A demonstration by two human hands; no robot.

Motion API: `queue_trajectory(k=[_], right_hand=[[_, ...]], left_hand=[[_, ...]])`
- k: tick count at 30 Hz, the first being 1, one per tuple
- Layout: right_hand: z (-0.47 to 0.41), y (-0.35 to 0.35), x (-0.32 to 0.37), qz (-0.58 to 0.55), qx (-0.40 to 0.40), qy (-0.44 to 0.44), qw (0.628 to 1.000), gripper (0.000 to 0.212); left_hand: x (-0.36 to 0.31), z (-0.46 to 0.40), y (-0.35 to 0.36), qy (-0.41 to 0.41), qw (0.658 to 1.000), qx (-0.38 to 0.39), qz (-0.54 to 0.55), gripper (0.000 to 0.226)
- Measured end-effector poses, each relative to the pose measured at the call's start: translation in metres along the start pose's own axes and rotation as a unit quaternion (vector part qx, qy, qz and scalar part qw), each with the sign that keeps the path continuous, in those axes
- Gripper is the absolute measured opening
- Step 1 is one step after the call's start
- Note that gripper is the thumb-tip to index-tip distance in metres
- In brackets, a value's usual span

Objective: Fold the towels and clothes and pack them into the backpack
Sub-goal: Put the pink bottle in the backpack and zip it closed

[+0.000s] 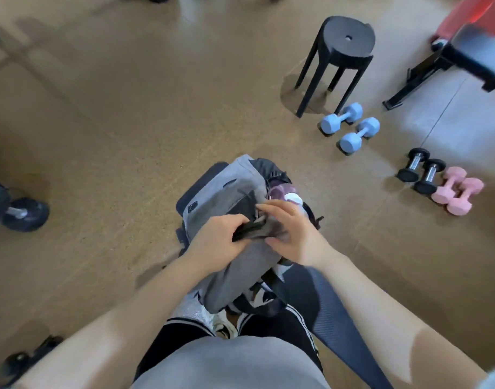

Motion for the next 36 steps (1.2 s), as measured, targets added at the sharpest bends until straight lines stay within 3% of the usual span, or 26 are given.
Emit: queue_trajectory(k=[2, 3, 7, 9, 12, 16, 18, 21, 23, 26, 28, 32, 34, 36], right_hand=[[-0.002, 0.010, 0.004, 0.033, 0.064, -0.008, 0.997, 0.038], [-0.003, 0.005, 0.006, 0.056, 0.035, -0.014, 0.998, 0.025], [0.009, -0.034, 0.029, 0.039, -0.139, -0.007, 0.990, 0.024], [0.021, -0.057, 0.036, 0.020, -0.216, 0.014, 0.976, 0.012], [0.031, -0.065, 0.027, 0.015, -0.240, 0.066, 0.968, 0.007], [0.043, -0.046, -0.001, 0.134, -0.223, 0.097, 0.961, 0.020], [0.054, -0.043, -0.013, 0.128, -0.233, 0.096, 0.959, 0.025], [0.068, -0.048, -0.022, 0.131, -0.261, 0.087, 0.953, 0.022], [0.071, -0.045, -0.022, 0.143, -0.265, 0.065, 0.951, 0.021], [0.069, -0.041, -0.022, 0.083, -0.268, 0.046, 0.959, 0.016], [0.069, -0.041, -0.028, 0.012, -0.239, 0.063, 0.969, 0.023], [0.074, -0.048, -0.052, -0.147, -0.134, 0.104, 0.975, 0.033], [0.086, -0.060, -0.084, -0.250, -0.180, 0.188, 0.933, 0.029], [0.099, -0.064, -0.128, -0.254, -0.217, 0.313, 0.889, 0.020]], left_hand=[[-0.010, 0.008, -0.012, 0.037, 0.999, -0.005, -0.007, 0.021], [-0.018, 0.009, -0.017, 0.058, 0.998, -0.008, -0.010, 0.023], [-0.060, 0.008, -0.048, 0.098, 0.995, -0.001, 0.008, 0.009], [-0.087, 0.005, -0.065, 0.150, 0.988, -0.021, -0.008, 0.009], [-0.093, -0.009, -0.063, 0.149, 0.987, -0.008, -0.052, 0.016], [-0.074, -0.028, -0.014, 0.123, 0.985, 0.078, -0.091, 0.026], [-0.072, -0.039, 0.005, 0.138, 0.978, 0.132, -0.081, 0.034], [-0.081, -0.049, 0.026, 0.152, 0.946, 0.282, -0.042, 0.037], [-0.087, -0.057, 0.034, 0.098, 0.928, 0.360, -0.004, 0.030], [-0.078, -0.084, 0.051, -0.067, 0.916, 0.389, 0.075, 0.048], [-0.067, -0.098, 0.069, -0.126, 0.907, 0.400, 0.029, 0.050], [-0.062, -0.114, 0.115, -0.073, 0.874, 0.469, -0.106, 0.037], [-0.067, -0.122, 0.133, -0.040, 0.865, 0.480, -0.143, 0.036], [-0.068, -0.129, 0.147, -0.033, 0.857, 0.490, -0.158, 0.038]])
Point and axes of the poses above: each hand's wrist, its own z-axis away from the middle knuckle, its own y-axis out of the palm, x = y × z, the point moved 8 cm from there along -z, towards the middle knuckle
